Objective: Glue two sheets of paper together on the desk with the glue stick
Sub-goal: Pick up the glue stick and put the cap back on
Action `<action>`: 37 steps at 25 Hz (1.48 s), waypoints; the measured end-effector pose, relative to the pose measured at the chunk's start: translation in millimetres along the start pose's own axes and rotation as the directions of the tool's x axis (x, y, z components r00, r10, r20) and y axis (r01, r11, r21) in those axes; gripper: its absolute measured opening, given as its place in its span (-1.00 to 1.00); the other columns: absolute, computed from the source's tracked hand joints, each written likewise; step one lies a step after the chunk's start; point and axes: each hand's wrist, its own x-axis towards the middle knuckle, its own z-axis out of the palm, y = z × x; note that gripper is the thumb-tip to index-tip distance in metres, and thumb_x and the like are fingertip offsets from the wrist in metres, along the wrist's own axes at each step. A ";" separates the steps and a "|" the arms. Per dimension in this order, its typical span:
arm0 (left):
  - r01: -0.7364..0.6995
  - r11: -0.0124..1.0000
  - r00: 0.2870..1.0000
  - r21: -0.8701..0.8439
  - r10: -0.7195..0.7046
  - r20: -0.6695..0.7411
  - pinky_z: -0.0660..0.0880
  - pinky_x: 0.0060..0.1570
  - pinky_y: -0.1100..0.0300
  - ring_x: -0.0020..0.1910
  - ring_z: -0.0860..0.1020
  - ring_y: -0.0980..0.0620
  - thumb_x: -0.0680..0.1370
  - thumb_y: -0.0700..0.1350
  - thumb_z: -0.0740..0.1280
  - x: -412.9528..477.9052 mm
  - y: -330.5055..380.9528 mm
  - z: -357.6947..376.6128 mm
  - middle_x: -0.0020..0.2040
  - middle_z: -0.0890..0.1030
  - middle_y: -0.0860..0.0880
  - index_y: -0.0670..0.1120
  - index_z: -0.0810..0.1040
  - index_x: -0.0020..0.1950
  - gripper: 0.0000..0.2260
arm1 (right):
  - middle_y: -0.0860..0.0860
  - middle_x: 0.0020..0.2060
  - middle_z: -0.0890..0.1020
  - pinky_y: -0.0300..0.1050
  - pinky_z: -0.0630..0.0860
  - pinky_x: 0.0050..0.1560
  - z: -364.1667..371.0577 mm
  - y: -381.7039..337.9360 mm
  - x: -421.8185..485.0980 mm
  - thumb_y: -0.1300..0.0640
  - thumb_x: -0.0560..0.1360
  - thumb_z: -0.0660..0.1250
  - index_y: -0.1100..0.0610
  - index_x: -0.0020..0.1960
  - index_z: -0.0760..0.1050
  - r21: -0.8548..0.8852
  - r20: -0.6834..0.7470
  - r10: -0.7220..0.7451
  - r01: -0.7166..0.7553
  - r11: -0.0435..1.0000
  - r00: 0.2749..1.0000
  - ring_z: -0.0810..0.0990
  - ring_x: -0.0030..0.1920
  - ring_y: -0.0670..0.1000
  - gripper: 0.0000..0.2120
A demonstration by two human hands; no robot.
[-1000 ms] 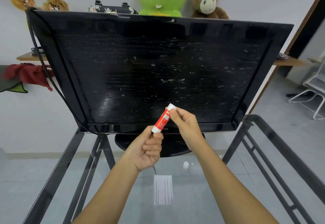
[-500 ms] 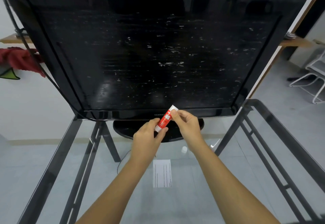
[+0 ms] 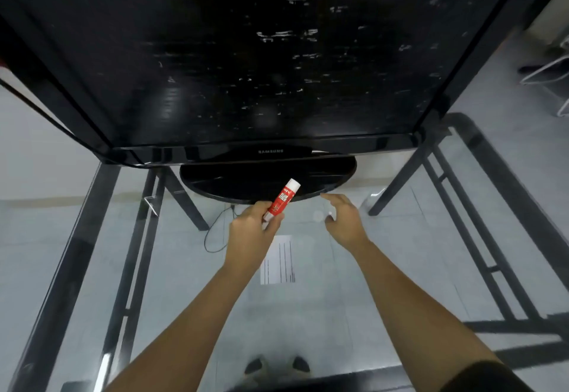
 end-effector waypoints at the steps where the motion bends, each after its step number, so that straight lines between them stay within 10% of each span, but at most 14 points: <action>1: 0.016 1.000 1.000 -0.001 -0.016 0.026 0.54 -0.22 0.16 -0.24 0.57 0.01 0.48 -0.05 0.39 -4.0 -5.8 6.6 -0.14 0.65 -0.08 -0.16 0.58 0.08 -0.75 | 0.13 0.28 0.46 -0.19 0.29 0.29 5.8 9.7 -1.2 0.37 0.45 0.29 0.18 0.35 0.37 -0.045 0.031 0.012 -0.010 0.999 0.999 0.43 0.28 0.11 -0.52; 13: 0.077 0.996 0.990 0.034 -0.080 0.112 0.45 -0.23 0.30 -0.26 0.57 0.03 0.46 -0.06 0.41 -31.2 -33.3 38.0 -0.12 0.66 -0.05 -0.14 0.58 0.07 -0.76 | 0.12 0.24 0.51 -0.16 0.38 0.22 38.7 37.8 18.0 0.20 0.53 0.28 0.16 0.28 0.45 -0.139 0.076 0.012 -0.001 0.990 0.997 0.51 0.18 0.09 -0.67; 18: 0.057 0.998 0.995 0.038 -0.059 0.082 0.46 -0.25 0.29 -0.27 0.56 0.04 0.47 -0.06 0.41 -24.0 -29.4 27.4 -0.13 0.66 -0.04 -0.13 0.58 0.06 -0.78 | 0.11 0.12 0.58 -0.39 0.41 0.01 18.9 8.7 27.4 0.17 0.51 0.32 0.16 0.20 0.52 0.099 -0.046 -0.033 0.038 0.994 0.998 0.57 -0.02 -0.03 -0.73; 26: -0.073 0.995 0.988 -0.068 0.063 -0.140 0.54 -0.25 0.24 -0.24 0.56 0.09 0.47 -0.04 0.40 27.6 28.4 -35.7 -0.16 0.63 0.00 -0.10 0.56 0.07 -0.78 | -0.08 0.02 0.64 -0.21 0.51 0.11 -74.8 -100.6 41.5 0.12 0.52 0.30 0.00 0.18 0.53 0.460 -0.121 -0.223 0.254 0.851 0.967 0.60 0.06 -0.13 -0.76; 37: -0.311 0.950 0.908 -0.019 0.291 -0.301 0.51 -0.18 0.28 -0.18 0.55 0.09 0.45 -0.06 0.42 38.1 72.5 -106.5 -0.10 0.63 -0.03 -0.13 0.56 0.11 -0.73 | -0.12 0.06 0.61 -0.34 0.49 0.06 -130.9 -176.0 -0.5 0.06 0.52 0.28 -0.07 0.20 0.51 0.428 -0.195 -0.443 0.482 0.764 0.875 0.56 0.07 -0.19 -0.75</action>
